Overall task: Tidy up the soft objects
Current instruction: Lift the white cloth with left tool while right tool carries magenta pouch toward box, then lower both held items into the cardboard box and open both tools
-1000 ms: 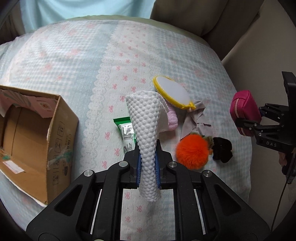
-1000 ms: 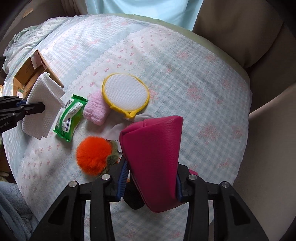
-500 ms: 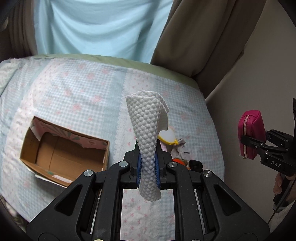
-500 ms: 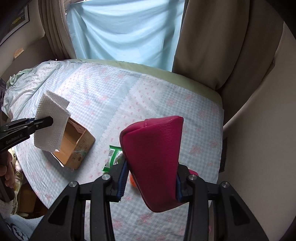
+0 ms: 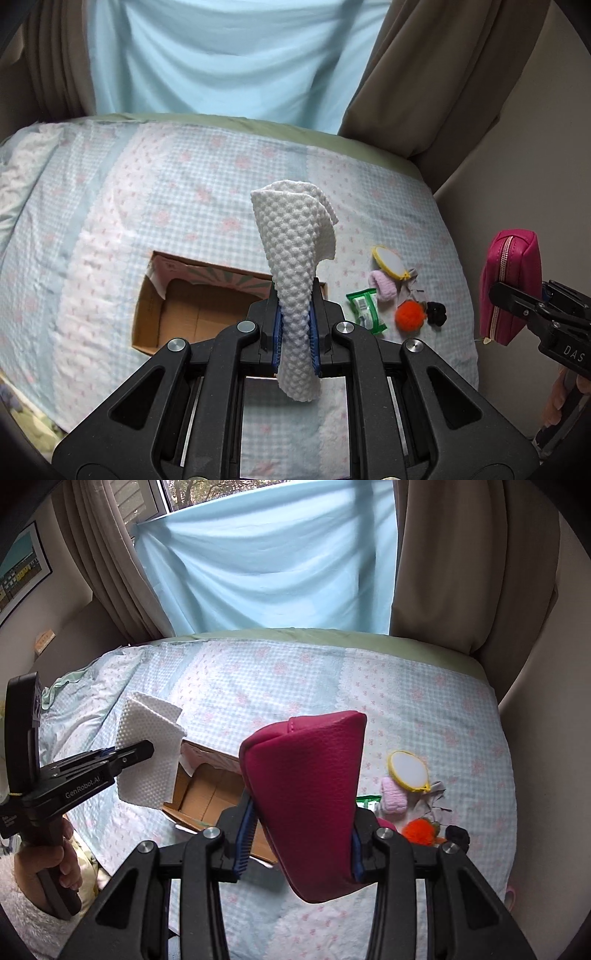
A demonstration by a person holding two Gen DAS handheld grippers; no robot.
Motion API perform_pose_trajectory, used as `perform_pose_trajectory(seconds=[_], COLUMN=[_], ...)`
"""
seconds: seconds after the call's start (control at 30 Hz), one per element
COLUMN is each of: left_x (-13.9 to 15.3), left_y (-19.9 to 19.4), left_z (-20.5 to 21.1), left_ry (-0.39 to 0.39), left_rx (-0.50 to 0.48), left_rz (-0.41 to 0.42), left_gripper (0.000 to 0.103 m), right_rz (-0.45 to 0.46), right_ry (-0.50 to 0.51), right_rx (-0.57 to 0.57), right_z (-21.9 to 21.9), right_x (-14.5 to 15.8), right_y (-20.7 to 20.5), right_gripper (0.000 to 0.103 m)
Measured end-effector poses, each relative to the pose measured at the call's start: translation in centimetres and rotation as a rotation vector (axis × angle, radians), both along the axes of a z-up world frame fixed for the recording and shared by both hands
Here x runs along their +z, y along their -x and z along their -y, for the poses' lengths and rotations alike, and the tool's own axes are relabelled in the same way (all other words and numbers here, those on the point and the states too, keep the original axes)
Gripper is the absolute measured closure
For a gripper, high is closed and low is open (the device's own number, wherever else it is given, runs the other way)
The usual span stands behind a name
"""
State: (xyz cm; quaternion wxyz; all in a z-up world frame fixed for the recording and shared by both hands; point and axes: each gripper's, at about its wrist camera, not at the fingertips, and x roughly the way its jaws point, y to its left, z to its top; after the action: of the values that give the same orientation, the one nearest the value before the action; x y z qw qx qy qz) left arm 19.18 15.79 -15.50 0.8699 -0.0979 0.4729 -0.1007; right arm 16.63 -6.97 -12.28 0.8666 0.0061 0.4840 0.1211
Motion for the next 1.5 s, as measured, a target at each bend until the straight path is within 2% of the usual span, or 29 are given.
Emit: perform_pose_trajectory(seconds=[0.2, 0.47, 0.7, 0.83, 0.97, 1.1, 1.13, 1.17, 1.2, 1.23, 1.27, 1.33, 1.5], left_x=[-4.3, -13.4, -20.4, -23.7, -25.4, -26.2, -26.3, -26.4, -26.5, -26.5, -26.4, -26.5, -26.6], left_y=[-2.4, -5.7, -7.6, -8.6, -9.6, -10.2, -10.3, -10.3, -10.3, -10.2, -10.1, -9.9, -9.2], left_z=[-5.8, -8.9, -9.0, -7.9, -7.0, -6.5, -6.3, -6.1, -5.9, -5.7, -5.7, -5.4, -5.1], left_ry=[-0.054, -0.123, -0.159, -0.169, -0.191, -0.212, -0.224, -0.239, -0.256, -0.263, -0.256, -0.270, -0.284], left_rx=[-0.066, -0.134, -0.170, -0.209, -0.251, -0.287, -0.296, -0.306, -0.316, -0.325, -0.334, -0.345, -0.347], left_rz=[-0.086, -0.254, -0.374, -0.430, -0.452, -0.461, -0.456, -0.454, -0.457, -0.454, -0.441, -0.436, -0.440], left_gripper=[0.093, 0.093, 0.093, 0.093, 0.093, 0.092, 0.080, 0.037, 0.007, 0.001, 0.000, 0.000, 0.000], right_rz=[-0.059, -0.227, -0.333, -0.409, -0.480, -0.527, -0.530, -0.527, -0.518, -0.501, -0.487, -0.481, -0.489], right_ry=[-0.027, -0.077, -0.097, -0.102, -0.134, -0.154, -0.150, -0.141, -0.138, -0.145, -0.158, -0.184, -0.165], right_rx=[-0.058, -0.161, -0.193, -0.241, -0.278, -0.289, -0.290, -0.297, -0.308, -0.321, -0.336, -0.348, -0.323], right_z=[-7.4, -12.8, -14.4, -13.8, -13.2, -12.9, -12.9, -12.9, -12.7, -12.5, -12.2, -11.7, -11.8], right_x=[-3.0, -11.0, -17.5, -21.4, -24.2, -25.8, -26.0, -26.2, -26.3, -26.3, -26.2, -26.2, -26.2], right_y=[-1.4, -4.0, -6.7, -8.1, -9.0, -9.7, -9.8, -9.9, -10.0, -10.0, -9.9, -10.0, -10.2], right_gripper=[0.065, 0.065, 0.065, 0.065, 0.065, 0.062, 0.061, 0.057, 0.044, 0.032, 0.000, 0.000, 0.000])
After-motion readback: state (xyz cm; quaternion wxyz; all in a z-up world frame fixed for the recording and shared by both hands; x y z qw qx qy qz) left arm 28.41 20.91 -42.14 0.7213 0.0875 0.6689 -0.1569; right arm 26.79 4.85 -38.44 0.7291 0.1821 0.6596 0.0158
